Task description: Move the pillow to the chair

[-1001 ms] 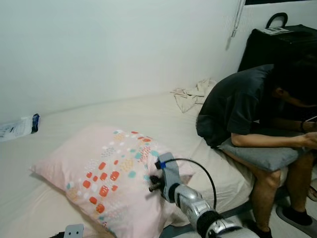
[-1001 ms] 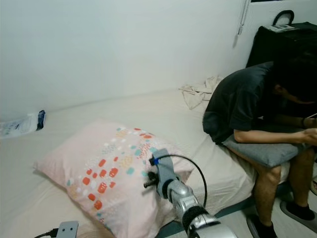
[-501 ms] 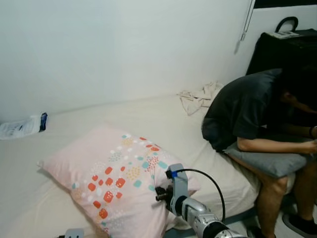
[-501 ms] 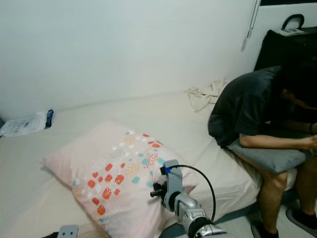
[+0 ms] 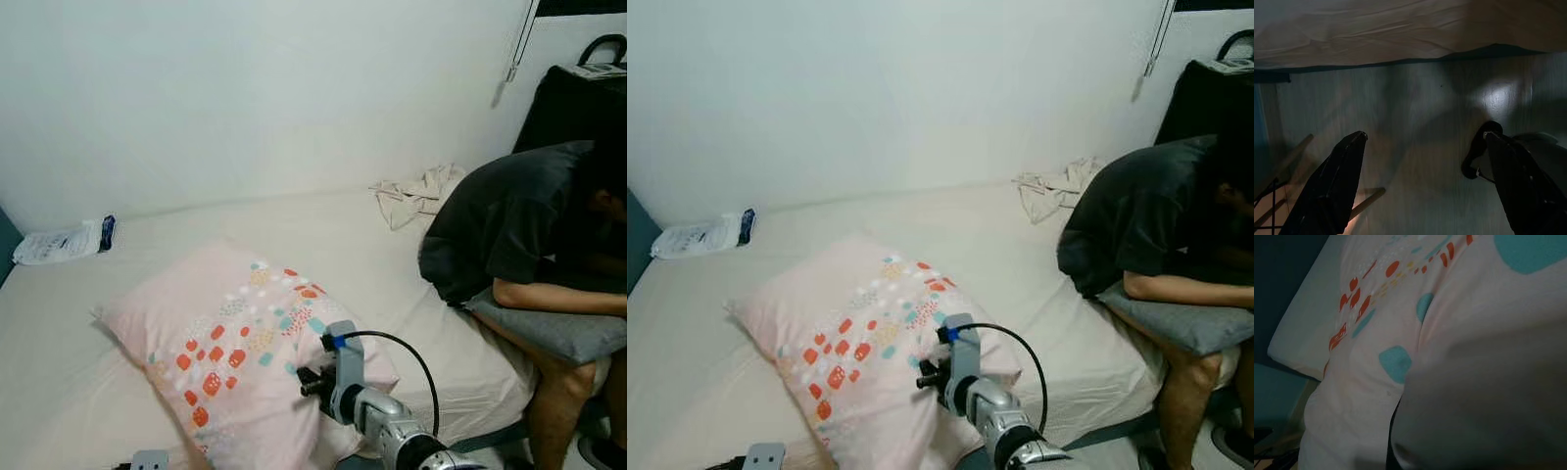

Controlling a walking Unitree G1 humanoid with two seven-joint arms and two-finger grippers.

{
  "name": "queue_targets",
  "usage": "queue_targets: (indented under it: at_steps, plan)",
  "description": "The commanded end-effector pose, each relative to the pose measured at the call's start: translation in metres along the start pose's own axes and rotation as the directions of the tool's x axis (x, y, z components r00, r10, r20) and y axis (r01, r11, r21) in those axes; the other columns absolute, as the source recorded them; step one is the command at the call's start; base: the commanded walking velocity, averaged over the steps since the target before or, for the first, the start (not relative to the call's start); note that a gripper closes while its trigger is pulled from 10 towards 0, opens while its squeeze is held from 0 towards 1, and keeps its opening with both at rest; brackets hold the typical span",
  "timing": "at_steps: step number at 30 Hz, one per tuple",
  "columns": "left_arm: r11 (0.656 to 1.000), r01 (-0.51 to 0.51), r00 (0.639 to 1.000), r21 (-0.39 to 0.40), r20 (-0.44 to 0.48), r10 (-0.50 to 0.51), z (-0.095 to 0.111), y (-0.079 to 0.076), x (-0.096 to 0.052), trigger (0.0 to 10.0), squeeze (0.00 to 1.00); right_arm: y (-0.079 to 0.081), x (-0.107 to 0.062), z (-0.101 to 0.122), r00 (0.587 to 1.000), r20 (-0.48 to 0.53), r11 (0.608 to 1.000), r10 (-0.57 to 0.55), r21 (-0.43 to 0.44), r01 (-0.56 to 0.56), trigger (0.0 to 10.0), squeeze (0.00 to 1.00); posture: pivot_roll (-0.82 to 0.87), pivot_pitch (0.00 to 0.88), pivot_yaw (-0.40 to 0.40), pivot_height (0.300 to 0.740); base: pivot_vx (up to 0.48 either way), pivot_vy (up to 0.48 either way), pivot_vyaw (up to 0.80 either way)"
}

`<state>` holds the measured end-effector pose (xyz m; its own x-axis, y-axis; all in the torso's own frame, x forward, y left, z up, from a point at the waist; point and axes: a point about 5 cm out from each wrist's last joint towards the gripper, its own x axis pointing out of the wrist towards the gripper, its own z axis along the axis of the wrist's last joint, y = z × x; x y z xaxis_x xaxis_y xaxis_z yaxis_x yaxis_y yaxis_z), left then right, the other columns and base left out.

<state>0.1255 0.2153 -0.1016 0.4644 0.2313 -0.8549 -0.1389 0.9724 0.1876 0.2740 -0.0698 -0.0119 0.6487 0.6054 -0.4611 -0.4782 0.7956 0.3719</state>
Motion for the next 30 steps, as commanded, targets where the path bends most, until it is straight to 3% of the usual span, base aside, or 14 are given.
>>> queue_targets:
  at_steps: [1, 11, 18, 20, 30]
  plan:
    - [1.0, 0.001, 1.0, 0.003, -0.019, -0.001, -0.0031, 0.0008, -0.0003, 10.0, 0.0, 0.0065, 0.0033, 0.0029, 0.999, 0.009, 0.999, 0.034, -0.022, -0.034, 10.0, 0.0, -0.01, 0.017, -0.022, 0.74, 0.0, 0.0, 0.72]
    - [0.999, 0.04, 0.999, -0.02, -0.019, -0.04, -0.0033, -0.0034, -0.0005, 10.0, 0.0, 0.0053, 0.0009, -0.0054, 0.999, -0.028, 0.999, 0.03, -0.045, -0.031, 10.0, 0.0, -0.01, 0.022, -0.022, 0.74, 0.0, 0.0, 0.72]
    - [0.998, 0.052, 0.998, -0.031, -0.025, -0.053, -0.0053, -0.0045, -0.0009, 10.0, 0.0, 0.0053, 0.0009, -0.0046, 0.999, -0.027, 0.998, 0.035, -0.051, -0.036, 10.0, 0.0, -0.01, 0.024, -0.025, 0.74, 0.0, -0.442, 0.71]
    - [0.997, 0.045, 0.999, -0.059, -0.02, -0.046, -0.0052, -0.0042, -0.001, 10.0, 0.0, 0.0053, 0.0008, -0.0048, 0.999, -0.03, 0.998, 0.037, -0.058, -0.039, 10.0, 0.0, -0.01, 0.024, -0.024, 0.74, 0.0, 0.0, 0.7]
    - [0.998, 0.043, 0.998, -0.039, -0.035, -0.044, -0.0075, -0.0047, -0.0013, 10.0, 0.0, 0.006, 0.0009, -0.0051, 0.999, -0.032, 0.997, 0.044, -0.066, -0.046, 10.0, 0.0, -0.01, 0.028, -0.025, 0.74, 0.0, 0.0, 0.7]
